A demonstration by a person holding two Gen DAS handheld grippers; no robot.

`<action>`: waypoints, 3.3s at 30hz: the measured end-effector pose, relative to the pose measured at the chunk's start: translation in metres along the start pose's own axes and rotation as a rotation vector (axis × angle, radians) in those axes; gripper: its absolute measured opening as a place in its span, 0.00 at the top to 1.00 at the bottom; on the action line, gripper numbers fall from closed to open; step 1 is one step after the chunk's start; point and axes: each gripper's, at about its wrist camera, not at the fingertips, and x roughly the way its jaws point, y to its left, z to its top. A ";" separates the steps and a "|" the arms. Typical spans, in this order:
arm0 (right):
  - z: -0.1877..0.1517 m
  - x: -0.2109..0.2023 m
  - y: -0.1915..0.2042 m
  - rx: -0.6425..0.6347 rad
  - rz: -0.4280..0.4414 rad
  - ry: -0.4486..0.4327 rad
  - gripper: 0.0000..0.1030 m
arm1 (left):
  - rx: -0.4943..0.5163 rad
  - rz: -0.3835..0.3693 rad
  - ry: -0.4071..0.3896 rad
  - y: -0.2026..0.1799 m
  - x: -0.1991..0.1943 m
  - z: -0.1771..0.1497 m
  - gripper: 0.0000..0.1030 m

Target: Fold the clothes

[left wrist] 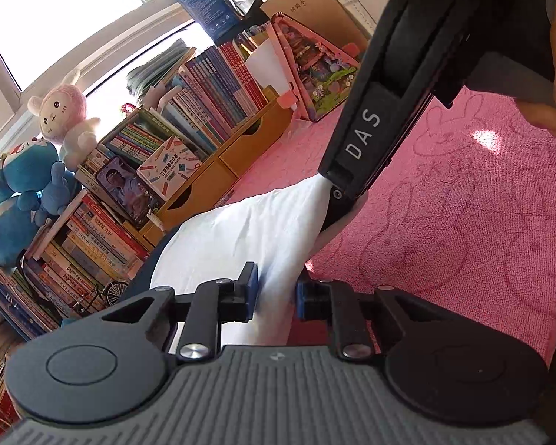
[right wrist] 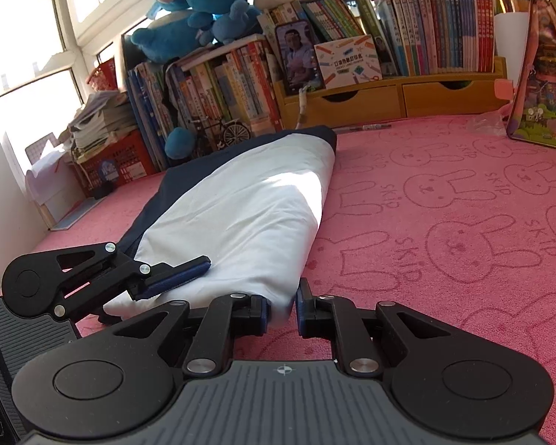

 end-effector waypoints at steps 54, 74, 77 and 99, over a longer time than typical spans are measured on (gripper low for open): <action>-0.017 -0.004 -0.014 0.136 0.050 0.034 0.85 | -1.886 -0.338 -0.095 0.069 -0.005 -0.079 0.22; -0.005 -0.009 -0.020 0.190 0.076 -0.006 0.85 | -1.998 -0.356 -0.132 0.056 0.015 -0.070 0.19; -0.006 -0.011 -0.019 0.186 0.073 -0.012 0.85 | -2.010 -0.270 -0.114 0.056 0.013 -0.070 0.70; -0.027 -0.017 -0.092 0.555 0.444 0.017 0.17 | -1.948 -0.323 -0.043 0.056 0.018 -0.079 0.93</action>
